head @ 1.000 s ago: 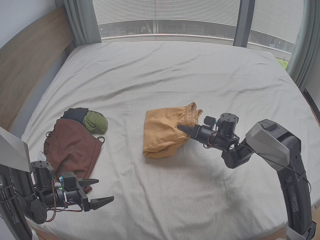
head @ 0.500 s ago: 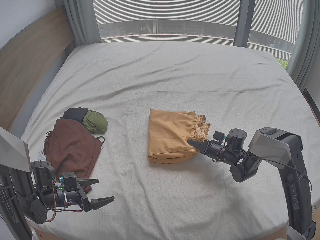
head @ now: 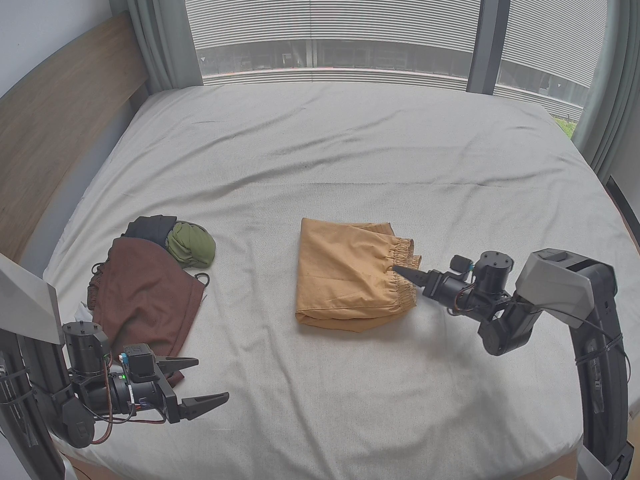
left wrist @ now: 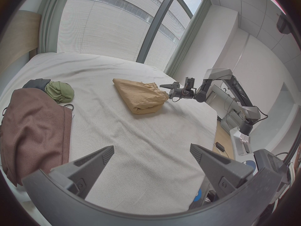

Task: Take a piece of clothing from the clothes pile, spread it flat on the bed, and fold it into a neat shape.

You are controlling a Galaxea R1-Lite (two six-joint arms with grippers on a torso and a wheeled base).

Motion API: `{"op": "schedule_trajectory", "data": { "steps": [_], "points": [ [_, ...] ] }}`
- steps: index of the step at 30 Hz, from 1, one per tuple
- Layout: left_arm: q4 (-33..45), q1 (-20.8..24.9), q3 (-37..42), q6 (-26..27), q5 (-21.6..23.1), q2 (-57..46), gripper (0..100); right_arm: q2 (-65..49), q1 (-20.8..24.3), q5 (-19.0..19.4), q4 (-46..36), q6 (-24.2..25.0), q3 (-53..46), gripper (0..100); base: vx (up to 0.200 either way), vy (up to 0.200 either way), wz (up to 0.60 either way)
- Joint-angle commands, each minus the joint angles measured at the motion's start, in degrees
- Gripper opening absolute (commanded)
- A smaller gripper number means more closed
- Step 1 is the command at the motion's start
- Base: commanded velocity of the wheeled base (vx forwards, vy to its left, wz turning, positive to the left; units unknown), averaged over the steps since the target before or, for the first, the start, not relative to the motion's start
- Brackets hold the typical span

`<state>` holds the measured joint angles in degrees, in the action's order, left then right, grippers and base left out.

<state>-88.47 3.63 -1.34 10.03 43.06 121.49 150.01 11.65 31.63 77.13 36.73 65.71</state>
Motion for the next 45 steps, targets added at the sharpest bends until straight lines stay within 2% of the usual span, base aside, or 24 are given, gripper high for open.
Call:
{"op": "schedule_trajectory", "data": {
  "steps": [1, 4, 10, 17, 22, 28, 34, 42, 45],
  "points": [
    [0.0, 0.1, -0.2, 0.0, 0.0, 0.1, 100, -4.5, -4.3, 0.0, 0.0, -1.1, -2.0, 100, 0.0, 0.0, 0.0],
    [0.0, 0.1, -0.2, 0.0, 0.0, 0.1, 100, -8.2, -6.2, 0.1, -0.4, -1.1, -2.0, 100, 0.0, 0.0, 0.0],
    [0.0, 0.0, -0.2, 0.0, 0.0, 0.1, 100, -15.0, -4.6, 0.3, -1.1, -0.9, -3.4, 100, 0.0, 0.0, 0.0],
    [0.0, -0.2, -0.4, 0.0, 0.0, 0.1, 100, -16.4, 4.9, -0.3, -1.7, -0.8, -5.7, 100, 0.0, 0.0, 0.0],
    [0.0, -0.6, -0.4, 0.0, 0.0, 0.1, 100, -9.5, 7.7, -1.5, -1.6, -1.0, -3.8, 100, 0.0, 0.0, 0.0],
    [0.0, -0.5, -0.4, 0.1, 0.4, 0.1, 100, -4.3, 7.7, -1.7, -1.1, -2.7, -3.7, 100, 0.0, 0.0, 0.0],
    [0.0, -0.5, -0.4, 0.1, 0.4, 0.1, 100, -0.8, 7.7, -3.9, -0.7, -4.3, -3.6, 100, 0.0, 0.0, 0.0],
    [0.0, -0.6, -0.4, 0.1, 0.4, 0.1, 100, -0.6, 7.6, -4.0, 0.1, -4.4, -3.7, 100, 0.0, 0.0, 0.0],
    [-0.1, -0.6, -0.9, -0.1, 0.4, -0.1, 100, -1.6, 7.7, -5.4, 1.0, -4.3, -4.1, 100, 0.0, 0.0, 0.0]
  ]
}}
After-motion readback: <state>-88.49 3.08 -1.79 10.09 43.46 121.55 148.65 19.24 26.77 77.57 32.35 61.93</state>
